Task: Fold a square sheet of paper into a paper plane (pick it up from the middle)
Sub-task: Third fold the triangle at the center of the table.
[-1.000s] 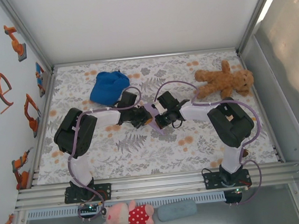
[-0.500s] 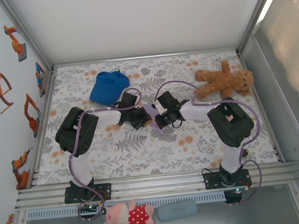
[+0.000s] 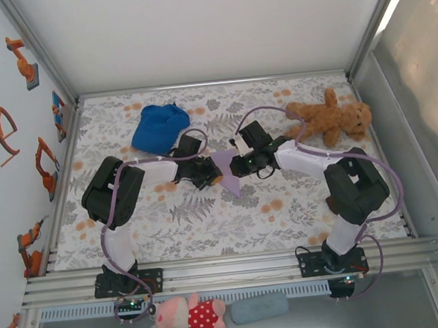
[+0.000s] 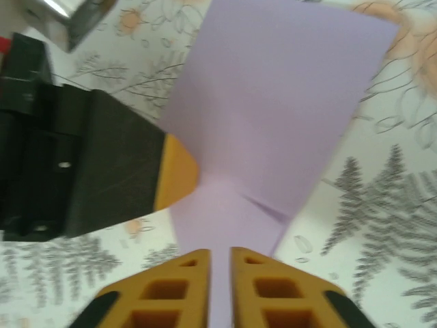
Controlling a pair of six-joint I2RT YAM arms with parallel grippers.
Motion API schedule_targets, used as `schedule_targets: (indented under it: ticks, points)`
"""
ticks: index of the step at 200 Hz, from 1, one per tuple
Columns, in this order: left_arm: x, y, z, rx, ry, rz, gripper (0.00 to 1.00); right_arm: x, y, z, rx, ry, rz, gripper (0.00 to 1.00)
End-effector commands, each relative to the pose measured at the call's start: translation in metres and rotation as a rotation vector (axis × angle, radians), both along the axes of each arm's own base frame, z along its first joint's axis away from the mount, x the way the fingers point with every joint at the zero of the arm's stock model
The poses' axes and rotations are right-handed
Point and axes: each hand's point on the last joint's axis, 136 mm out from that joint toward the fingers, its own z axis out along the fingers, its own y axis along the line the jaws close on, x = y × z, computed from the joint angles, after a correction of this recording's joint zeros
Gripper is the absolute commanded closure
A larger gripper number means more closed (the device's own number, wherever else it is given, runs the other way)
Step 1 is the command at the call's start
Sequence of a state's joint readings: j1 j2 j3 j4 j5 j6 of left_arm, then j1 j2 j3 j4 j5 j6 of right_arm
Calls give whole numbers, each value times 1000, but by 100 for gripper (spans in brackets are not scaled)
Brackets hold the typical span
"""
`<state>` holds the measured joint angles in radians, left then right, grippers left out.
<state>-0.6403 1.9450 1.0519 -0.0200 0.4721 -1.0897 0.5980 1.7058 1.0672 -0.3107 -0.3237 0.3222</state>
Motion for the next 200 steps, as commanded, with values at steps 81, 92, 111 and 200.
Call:
schedule_targets:
  ticks: [81,92,111,200]
  points:
    - [-25,32,-46,192,141,14,91,-32,41,-27,216,276,75,100]
    - [-25,32,-47,195,145,15,91,-32,41,-32,211,284,73,100]
    - [-26,33,-49,199,150,14,92,-31,39,-39,192,285,63,100]
    - [-31,45,-58,268,181,30,92,-35,18,-69,53,289,53,100]
